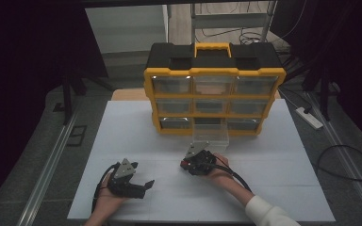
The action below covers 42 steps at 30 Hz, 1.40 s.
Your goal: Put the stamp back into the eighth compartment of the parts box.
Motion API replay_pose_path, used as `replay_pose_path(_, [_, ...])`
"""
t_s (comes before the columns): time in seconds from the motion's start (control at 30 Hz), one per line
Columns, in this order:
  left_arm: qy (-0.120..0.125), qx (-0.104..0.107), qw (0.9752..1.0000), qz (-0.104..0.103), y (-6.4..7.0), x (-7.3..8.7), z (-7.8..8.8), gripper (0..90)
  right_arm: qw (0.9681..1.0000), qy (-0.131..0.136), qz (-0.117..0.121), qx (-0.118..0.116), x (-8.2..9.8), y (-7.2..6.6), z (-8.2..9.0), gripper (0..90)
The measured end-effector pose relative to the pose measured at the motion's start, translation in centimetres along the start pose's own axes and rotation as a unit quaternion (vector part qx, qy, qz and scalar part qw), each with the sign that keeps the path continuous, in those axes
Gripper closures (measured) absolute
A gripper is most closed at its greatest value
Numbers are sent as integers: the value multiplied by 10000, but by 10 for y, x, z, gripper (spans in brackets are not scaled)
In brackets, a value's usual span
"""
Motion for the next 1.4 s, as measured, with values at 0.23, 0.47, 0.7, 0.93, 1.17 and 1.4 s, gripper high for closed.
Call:
replay_pose_path(0.23, [31,-9,10000,10,0,0,1,76,9999,69,81,-28,-2,0,3,753])
replay_pose_path(0.47, [24,-7,10000,-3,0,0,1,76,9995,302,131,32,-11,0,13,753])
replay_pose_path(0.7, [20,-9,10000,-7,0,0,1,77,9987,496,133,-11,-17,0,24,753])
replay_pose_path(0.93, [9,-10,10000,-13,0,0,0,77,9975,688,132,-39,-26,-1,36,753])
replay_pose_path(1.17, [9,-15,10000,-20,0,0,1,77,9963,846,114,-86,-34,-2,48,753])
replay_pose_path(1.4, [5,-9,10000,-16,-1,0,1,77,9945,1039,94,-47,-43,-1,61,753])
Point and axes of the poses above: each handheld gripper's, and its own axes: z roughly backward along the jaws, x roughly out of its underside, y roughly to its right, the point moved 10 cm from there along -z, roughly forward along the jaws, and after that the axes turned 9 degrees about -z, right-handed, at the moved point
